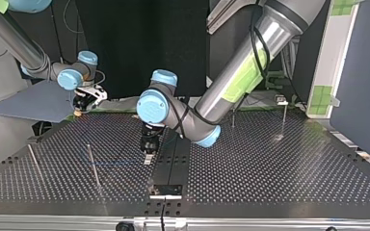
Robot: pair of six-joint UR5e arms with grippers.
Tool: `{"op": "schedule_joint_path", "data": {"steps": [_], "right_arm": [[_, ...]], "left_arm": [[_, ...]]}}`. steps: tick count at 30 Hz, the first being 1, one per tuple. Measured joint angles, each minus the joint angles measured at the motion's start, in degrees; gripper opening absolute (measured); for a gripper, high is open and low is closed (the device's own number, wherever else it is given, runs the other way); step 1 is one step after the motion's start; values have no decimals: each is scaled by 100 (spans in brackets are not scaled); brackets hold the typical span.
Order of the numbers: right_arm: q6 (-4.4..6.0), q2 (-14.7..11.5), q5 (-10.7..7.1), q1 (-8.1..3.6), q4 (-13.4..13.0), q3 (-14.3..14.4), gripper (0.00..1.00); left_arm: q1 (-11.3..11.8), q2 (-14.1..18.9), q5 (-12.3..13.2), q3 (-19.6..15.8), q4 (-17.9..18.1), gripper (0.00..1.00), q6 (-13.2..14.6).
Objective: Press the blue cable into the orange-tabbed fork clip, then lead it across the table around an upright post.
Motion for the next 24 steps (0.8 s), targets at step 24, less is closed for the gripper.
{"op": "schedule_joint_path", "data": {"steps": [24], "right_arm": [[-37, 701, 10, -18, -533, -2, 0]], "left_arm": [[-39, 3, 16, -4, -42, 100, 0]]}}
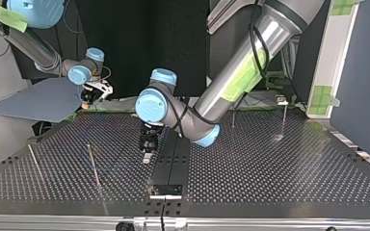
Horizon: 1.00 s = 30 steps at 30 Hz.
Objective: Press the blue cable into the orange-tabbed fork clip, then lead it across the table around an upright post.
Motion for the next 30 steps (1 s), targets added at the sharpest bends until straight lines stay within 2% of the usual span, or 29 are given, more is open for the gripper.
{"op": "schedule_joint_path", "data": {"steps": [5, 11, 17, 24, 30], "right_arm": [[-83, 74, 0, -23, -81, 1, 0], [-246, 87, -31, 33, -184, 33, 0], [-237, 87, -120, 18, -444, 270, 0], [-171, 87, -157, 2, -766, 589, 0], [-329, 82, -164, 49, -1049, 872, 0]], "left_arm": [[-37, 1, 8, 0, -9, 100, 0], [-46, 2, -2, 1, -21, 100, 1], [-47, 3, -8, 0, -51, 100, 4], [-47, 3, -16, 0, -60, 100, 7], [-47, 2, -16, 0, -64, 100, 7]]}}
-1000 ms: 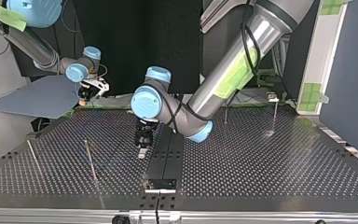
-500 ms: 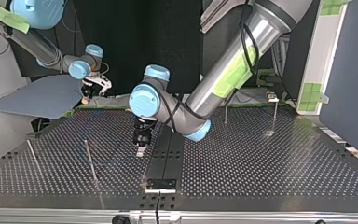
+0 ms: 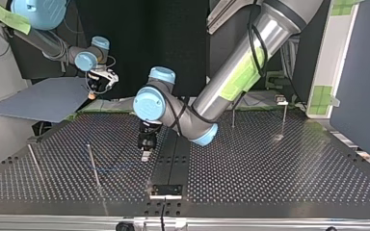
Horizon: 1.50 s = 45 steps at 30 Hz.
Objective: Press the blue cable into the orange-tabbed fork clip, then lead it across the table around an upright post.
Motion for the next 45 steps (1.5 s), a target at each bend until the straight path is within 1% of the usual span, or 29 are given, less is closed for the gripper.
{"op": "schedule_joint_path", "data": {"steps": [2, 6, 12, 17, 22, 26, 30, 33, 37, 42, 45], "right_arm": [[-43, -6, -15, 17, -101, 101, 0], [-83, -24, -100, 28, -283, 283, 0], [-181, -57, -322, 62, -563, 564, 0], [-266, -157, -536, 103, -785, 785, 0], [-278, -299, -720, 129, -1018, 1019, 0], [-267, -329, -752, 134, -1222, 1223, 0], [-214, -336, -719, 125, -1430, 1428, 0], [-119, -334, -704, 96, -1601, 1586, 0], [69, -332, -674, 74, -1829, 1714, 0], [156, -333, -662, 63, -2068, 1846, 0], [252, -334, -673, 51, -2216, 1879, 0]], "left_arm": [[0, 0, 0, 0, -3, 100, 3], [0, 0, 0, 0, -7, 100, 28], [5, 0, 0, 2, -8, 100, 42], [5, 0, 0, 1, -10, 100, 44], [8, 0, 0, 0, -19, 100, 45], [14, 0, 0, 0, -24, 100, 45], [15, 0, 0, 2, -25, 100, 45], [16, -1, 0, 2, -26, 100, 45], [17, 0, 0, 1, -26, 100, 45], [17, 0, 0, 0, -31, 100, 45], [17, 0, 0, -1, -39, 100, 45]]}}
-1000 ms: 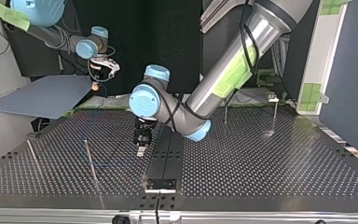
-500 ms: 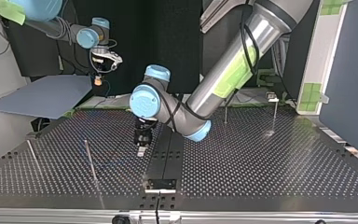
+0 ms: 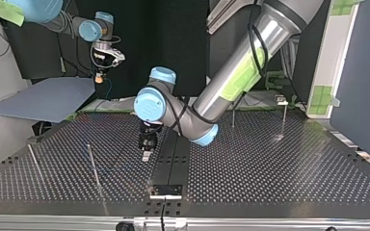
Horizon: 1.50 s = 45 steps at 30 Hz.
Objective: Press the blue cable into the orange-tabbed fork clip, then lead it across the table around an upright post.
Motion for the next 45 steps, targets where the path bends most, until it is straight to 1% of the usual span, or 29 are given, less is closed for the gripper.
{"op": "schedule_joint_path", "data": {"steps": [3, 6, 7, 10, 12, 18, 19, 22, 24, 27, 33, 36, 37, 40, 43, 45], "right_arm": [[128, 3, -27, -40, -146, -59, 0], [265, 20, -37, -113, -287, -176, 0], [299, 41, -35, -144, -346, -229, 0], [350, 136, -6, -210, -451, -368, 0], [400, 211, 34, -245, -443, -453, 0], [649, 494, 283, -374, -237, -744, 0], [705, 552, 340, -405, -218, -801, 0], [819, 682, 468, -470, -205, -932, 0], [848, 755, 539, -495, -211, -1005, 0], [846, 888, 610, -519, -224, -1137, 0], [745, 1167, 623, -525, -245, -1417, 0], [646, 1301, 592, -500, -261, -1549, 0], [595, 1356, 567, -489, -265, -1589, 0], [490, 1504, 498, -468, -272, -1640, 0], [443, 1636, 426, -460, -297, -1654, 0], [430, 1716, 380, -453, -309, -1657, 0]], "left_arm": [[0, 0, 0, 0, -3, 100, 0], [0, 0, 0, 0, -6, 100, 0], [0, 1, 0, 0, -7, 100, 0], [0, 0, 0, 0, -11, 100, 0], [0, 1, 0, 0, -12, 100, 0], [0, 0, 0, 0, -13, 100, 0], [0, 0, 0, 0, -13, 100, 0], [0, 0, 0, -1, -13, 100, 0], [0, 0, 0, 0, -13, 100, 0], [1, -1, 0, 0, -13, 100, 4], [2, 0, 35, 1, -10, 100, -3], [2, -1, 123, 1, 2, 100, -52], [2, 0, 159, 0, 8, 100, -80], [15, 0, 284, 2, 49, 100, -194], [26, -1, 409, 25, 136, 100, -314], [30, -2, 497, 70, 219, 100, -403]]}}
